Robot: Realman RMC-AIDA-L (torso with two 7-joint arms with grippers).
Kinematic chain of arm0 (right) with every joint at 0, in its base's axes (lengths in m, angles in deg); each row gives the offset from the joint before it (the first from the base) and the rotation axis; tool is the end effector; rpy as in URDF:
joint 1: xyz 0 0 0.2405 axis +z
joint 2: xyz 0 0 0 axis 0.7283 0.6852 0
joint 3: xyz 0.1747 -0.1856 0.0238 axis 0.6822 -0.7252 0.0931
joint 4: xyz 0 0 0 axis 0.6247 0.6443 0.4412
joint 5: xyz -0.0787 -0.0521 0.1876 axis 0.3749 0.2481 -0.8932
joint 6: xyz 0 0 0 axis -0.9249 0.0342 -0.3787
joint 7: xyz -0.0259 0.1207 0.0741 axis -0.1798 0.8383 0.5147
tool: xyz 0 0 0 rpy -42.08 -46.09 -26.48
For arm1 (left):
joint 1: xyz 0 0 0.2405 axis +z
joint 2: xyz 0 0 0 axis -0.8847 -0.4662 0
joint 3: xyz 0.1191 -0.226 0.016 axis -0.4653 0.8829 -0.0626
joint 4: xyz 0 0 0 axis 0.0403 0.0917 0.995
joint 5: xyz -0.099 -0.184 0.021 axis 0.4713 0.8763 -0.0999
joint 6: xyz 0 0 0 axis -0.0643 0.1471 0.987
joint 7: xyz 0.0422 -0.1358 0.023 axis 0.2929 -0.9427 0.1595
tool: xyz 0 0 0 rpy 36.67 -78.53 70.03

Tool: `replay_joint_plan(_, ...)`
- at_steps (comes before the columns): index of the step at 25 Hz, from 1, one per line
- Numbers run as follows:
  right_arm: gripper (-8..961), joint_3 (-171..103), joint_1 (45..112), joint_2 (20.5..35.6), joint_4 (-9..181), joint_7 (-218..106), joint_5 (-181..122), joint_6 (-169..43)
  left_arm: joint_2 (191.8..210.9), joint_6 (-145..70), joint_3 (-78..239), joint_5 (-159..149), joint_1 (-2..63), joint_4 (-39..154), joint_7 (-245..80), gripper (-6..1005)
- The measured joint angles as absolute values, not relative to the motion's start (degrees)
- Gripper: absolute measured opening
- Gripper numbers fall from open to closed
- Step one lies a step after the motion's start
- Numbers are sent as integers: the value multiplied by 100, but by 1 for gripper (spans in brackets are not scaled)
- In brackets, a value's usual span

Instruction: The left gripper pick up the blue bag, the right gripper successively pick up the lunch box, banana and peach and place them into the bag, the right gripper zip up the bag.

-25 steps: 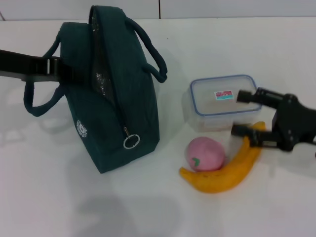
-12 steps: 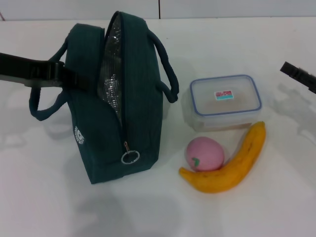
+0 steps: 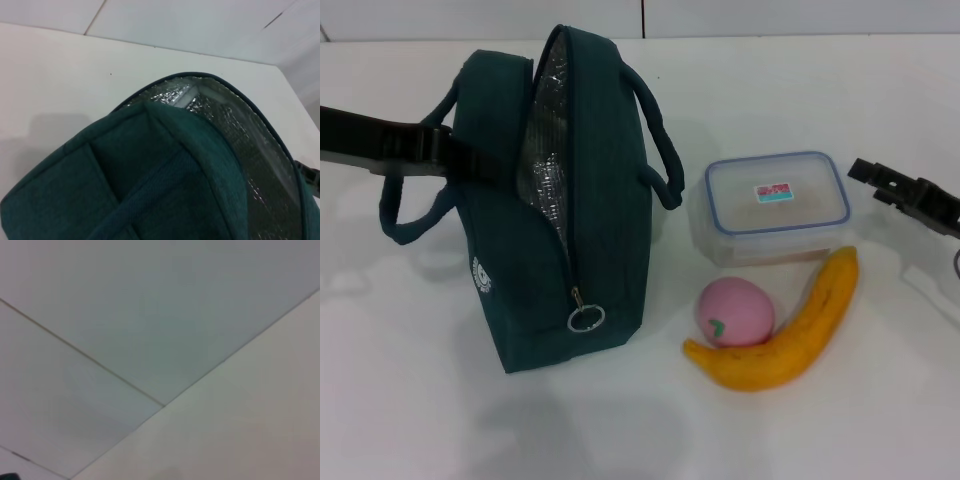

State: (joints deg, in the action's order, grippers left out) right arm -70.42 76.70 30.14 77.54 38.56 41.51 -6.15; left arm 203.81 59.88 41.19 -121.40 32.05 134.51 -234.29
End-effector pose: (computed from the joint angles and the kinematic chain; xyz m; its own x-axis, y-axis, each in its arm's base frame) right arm 0.3220 0.3474 -0.0155 0.0702 -0.6381 -0.7668 -0.9637 -0.2417 0.1130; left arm -0.2076 0.3339 0.0970 0.3966 0.8704 0.2918 0.9167 -0.3926 -0.0750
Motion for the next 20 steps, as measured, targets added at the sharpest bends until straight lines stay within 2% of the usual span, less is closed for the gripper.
replay_joint_plan(10, 840, -7170, 7726, 2929, 7755, 4338, 4154, -83, 20339, 5984, 4121, -12144, 3158, 13427, -23419, 35)
replay_joint_plan(20, 839, -7272, 7792, 2946, 7771, 4466, 4154, -52, 20346, 5958, 4104, -12143, 3112, 13425, -23404, 36)
